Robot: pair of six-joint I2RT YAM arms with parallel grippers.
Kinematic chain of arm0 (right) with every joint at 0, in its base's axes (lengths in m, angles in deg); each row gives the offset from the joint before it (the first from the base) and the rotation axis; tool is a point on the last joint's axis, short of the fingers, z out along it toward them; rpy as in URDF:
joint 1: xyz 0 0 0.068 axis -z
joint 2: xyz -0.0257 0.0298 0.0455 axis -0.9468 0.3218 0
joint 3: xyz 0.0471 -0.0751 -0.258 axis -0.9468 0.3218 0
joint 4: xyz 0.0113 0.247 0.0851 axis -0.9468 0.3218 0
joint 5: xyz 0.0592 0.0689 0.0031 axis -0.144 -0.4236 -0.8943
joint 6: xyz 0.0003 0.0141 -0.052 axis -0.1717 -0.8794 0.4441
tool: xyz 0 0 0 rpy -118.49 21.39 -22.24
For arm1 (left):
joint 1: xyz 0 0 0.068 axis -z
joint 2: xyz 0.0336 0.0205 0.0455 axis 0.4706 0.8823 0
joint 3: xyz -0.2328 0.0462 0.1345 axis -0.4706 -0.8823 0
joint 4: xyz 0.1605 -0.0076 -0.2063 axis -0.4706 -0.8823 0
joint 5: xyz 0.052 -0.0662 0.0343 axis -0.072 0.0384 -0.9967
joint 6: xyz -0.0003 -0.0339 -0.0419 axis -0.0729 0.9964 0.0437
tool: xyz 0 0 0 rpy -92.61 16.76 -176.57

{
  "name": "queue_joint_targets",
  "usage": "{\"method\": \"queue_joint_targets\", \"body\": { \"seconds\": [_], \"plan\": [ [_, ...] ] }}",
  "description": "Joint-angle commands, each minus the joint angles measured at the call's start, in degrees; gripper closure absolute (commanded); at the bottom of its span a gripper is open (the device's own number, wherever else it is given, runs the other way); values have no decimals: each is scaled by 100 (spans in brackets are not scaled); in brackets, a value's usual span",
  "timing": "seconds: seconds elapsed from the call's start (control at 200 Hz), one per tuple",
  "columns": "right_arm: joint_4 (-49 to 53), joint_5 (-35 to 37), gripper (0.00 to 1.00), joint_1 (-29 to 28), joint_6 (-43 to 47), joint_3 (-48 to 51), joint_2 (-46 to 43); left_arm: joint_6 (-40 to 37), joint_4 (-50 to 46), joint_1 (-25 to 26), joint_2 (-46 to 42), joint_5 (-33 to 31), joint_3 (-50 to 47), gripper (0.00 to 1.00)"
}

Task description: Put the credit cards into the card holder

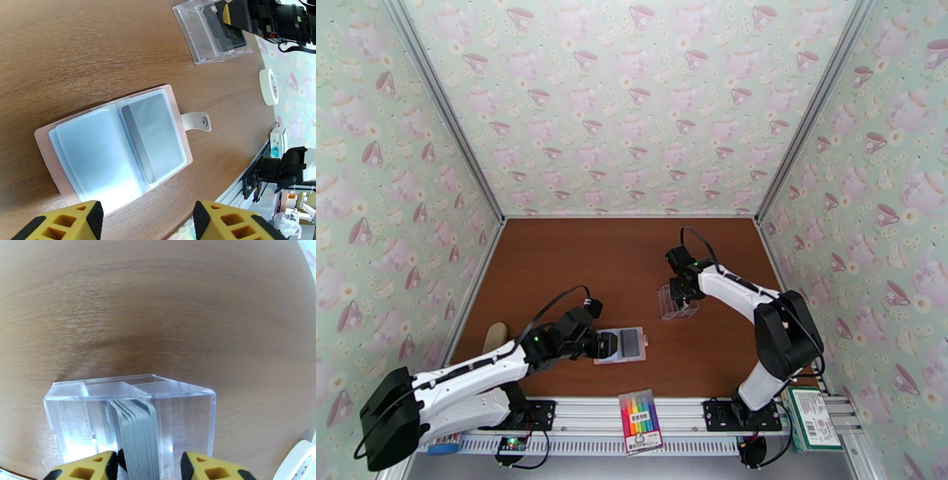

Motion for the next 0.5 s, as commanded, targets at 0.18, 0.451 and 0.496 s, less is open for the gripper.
{"method": "queue_joint_targets", "body": {
  "seconds": [0.18, 0.451, 0.496],
  "plan": [
    [236, 395, 56, 32, 2, -170, -129, 65, 16, -46, 69, 2, -35, 34],
    [367, 677, 59, 33, -16, -206, -224, 91, -16, -48, 80, -31, -52, 33],
    [397, 769, 59, 31, -14, -217, -234, 91, -10, -55, 95, -31, -45, 33]
  ]
}}
